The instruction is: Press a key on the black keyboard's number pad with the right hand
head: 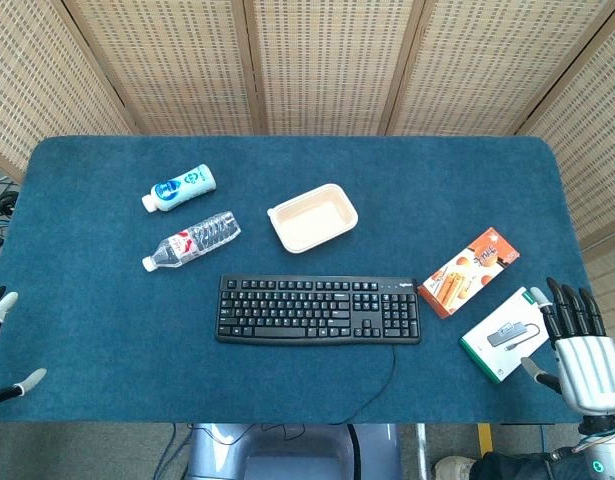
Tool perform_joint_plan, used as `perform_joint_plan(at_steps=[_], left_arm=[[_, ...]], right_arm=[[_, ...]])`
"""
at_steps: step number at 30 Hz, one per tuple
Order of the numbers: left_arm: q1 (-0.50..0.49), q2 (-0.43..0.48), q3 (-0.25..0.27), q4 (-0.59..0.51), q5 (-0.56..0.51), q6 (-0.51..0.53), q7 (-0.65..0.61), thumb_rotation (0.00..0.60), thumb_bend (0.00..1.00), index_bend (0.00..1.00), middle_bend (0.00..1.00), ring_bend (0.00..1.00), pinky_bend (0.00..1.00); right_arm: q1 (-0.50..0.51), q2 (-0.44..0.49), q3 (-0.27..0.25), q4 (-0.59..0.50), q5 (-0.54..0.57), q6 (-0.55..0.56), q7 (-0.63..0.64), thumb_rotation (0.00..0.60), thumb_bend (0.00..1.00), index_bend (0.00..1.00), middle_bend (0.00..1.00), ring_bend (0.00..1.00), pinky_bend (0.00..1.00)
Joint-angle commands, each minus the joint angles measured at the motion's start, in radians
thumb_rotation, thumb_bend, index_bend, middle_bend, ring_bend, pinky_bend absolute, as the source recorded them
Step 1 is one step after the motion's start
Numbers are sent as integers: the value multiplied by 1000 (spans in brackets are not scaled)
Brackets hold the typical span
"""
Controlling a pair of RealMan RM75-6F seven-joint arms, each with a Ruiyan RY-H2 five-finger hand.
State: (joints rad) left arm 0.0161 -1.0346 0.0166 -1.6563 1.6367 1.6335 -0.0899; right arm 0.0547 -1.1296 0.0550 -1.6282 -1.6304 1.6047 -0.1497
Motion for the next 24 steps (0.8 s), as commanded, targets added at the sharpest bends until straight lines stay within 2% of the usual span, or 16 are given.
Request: perform_joint_plan(at_steps=[1,3,5,6,8,12,14,19,24], left_arm=[[-2,2,-4,-2,-6,-2,-3,600,0,0,0,0,0],[-4,2,-7,-3,-14,-7,-4,600,0,0,0,0,0],[-6,3,-9,-5,-18,-11,-5,600,0,0,0,0,0],[-7,3,-10,-5,-19,-13,-3,600,0,0,0,0,0],[-9,2,-12,-7,-22,-16,0,600,0,0,0,0,0],[-19,2,-18,-12,-35,-35,10,600,0,0,0,0,0],[-24,4,-21,-16,-44,-45,13,600,0,0,0,0,0],[-28,8,-26,-19,-57,-54,8,600,0,0,0,0,0],[-31,10,-28,-20,-65,-62,4,600,0,0,0,0,0]], right_arm=[[20,-8,2,-1,-1,-30,-10,600,300,8,263,301,373],[55,-17,5,8,-15,-78,-30,600,710,8,482,588,699],[100,-2,-9,-10,-12,-177,-31,600,944,8,588,727,849],[124,10,-13,-24,-10,-227,-30,600,996,8,634,789,910],[166,20,-16,-39,-13,-301,-38,600,1000,9,676,860,975],[262,13,-15,-76,-16,-458,-76,600,1000,25,698,932,1000],[306,0,-13,-91,0,-533,-95,600,1000,35,700,944,1000],[373,-45,-10,-94,29,-637,-147,600,1000,46,702,958,1000],[431,-97,4,-98,113,-736,-271,600,1000,54,702,964,1000]])
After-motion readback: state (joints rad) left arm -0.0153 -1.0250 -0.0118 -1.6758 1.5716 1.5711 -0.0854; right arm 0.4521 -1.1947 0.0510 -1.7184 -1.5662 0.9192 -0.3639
